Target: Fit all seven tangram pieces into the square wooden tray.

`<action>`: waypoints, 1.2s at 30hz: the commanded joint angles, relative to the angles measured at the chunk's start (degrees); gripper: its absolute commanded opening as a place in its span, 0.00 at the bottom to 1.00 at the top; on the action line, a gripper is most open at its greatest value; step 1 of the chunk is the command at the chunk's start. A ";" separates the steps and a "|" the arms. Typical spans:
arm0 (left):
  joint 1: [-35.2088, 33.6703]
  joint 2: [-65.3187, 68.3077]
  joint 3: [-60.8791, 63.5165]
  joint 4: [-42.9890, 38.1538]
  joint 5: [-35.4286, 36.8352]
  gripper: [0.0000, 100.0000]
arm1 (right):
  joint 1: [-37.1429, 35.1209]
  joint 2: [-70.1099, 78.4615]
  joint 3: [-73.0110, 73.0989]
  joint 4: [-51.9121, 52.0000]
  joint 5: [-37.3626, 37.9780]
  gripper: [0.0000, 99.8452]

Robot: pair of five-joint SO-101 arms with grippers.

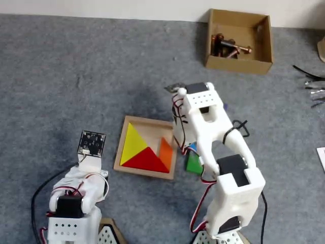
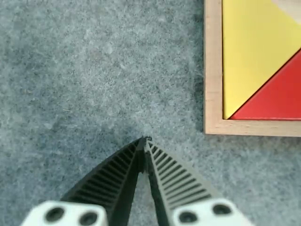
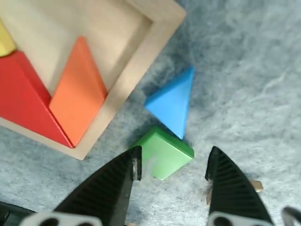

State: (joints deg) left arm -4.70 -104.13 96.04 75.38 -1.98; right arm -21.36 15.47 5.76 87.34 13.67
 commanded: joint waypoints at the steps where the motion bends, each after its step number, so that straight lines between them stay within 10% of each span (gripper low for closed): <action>1: -0.57 -0.31 1.10 0.26 -0.53 0.01 | -0.75 -1.27 -0.31 -0.66 0.26 0.22; 36: -0.57 -0.31 1.10 0.26 -0.53 0.01 | 15.34 -0.75 -20.62 -7.69 5.71 0.22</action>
State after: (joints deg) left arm -4.70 -104.13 96.04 75.38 -1.98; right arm -6.68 15.47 -11.65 82.15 16.84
